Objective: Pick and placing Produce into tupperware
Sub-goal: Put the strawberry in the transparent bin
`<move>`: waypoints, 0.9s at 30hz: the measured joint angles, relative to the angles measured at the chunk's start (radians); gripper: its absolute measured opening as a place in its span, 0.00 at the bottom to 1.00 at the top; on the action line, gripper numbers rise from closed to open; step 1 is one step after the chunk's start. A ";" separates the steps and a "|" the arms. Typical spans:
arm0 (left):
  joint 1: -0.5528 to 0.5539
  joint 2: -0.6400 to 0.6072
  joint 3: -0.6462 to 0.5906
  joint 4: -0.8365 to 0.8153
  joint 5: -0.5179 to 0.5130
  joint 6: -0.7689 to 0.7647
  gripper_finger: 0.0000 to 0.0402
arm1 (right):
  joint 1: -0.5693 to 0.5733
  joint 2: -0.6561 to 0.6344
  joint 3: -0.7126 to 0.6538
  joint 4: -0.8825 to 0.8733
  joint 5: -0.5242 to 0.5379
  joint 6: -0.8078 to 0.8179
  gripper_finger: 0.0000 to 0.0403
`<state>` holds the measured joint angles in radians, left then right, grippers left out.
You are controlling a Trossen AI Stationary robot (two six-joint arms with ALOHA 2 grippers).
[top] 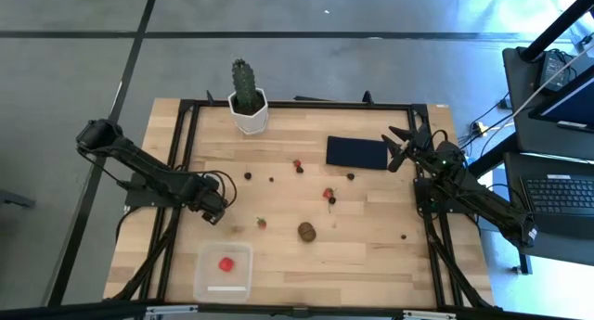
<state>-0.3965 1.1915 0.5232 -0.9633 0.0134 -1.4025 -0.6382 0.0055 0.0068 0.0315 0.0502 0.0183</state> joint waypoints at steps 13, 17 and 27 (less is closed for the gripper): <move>0.000 0.000 0.000 0.017 -0.041 -0.001 0.71 | 0.000 0.000 0.000 0.000 0.000 -0.001 0.49; 0.000 0.000 0.000 0.017 -0.041 -0.001 0.71 | 0.000 0.000 0.000 0.000 0.000 -0.001 0.49; 0.000 0.001 0.000 0.019 -0.049 -0.001 0.71 | 0.000 0.000 0.000 0.000 0.000 -0.001 0.49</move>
<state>-0.3965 1.1921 0.5236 -0.9440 -0.0360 -1.4036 -0.6380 0.0055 0.0067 0.0315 0.0502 0.0175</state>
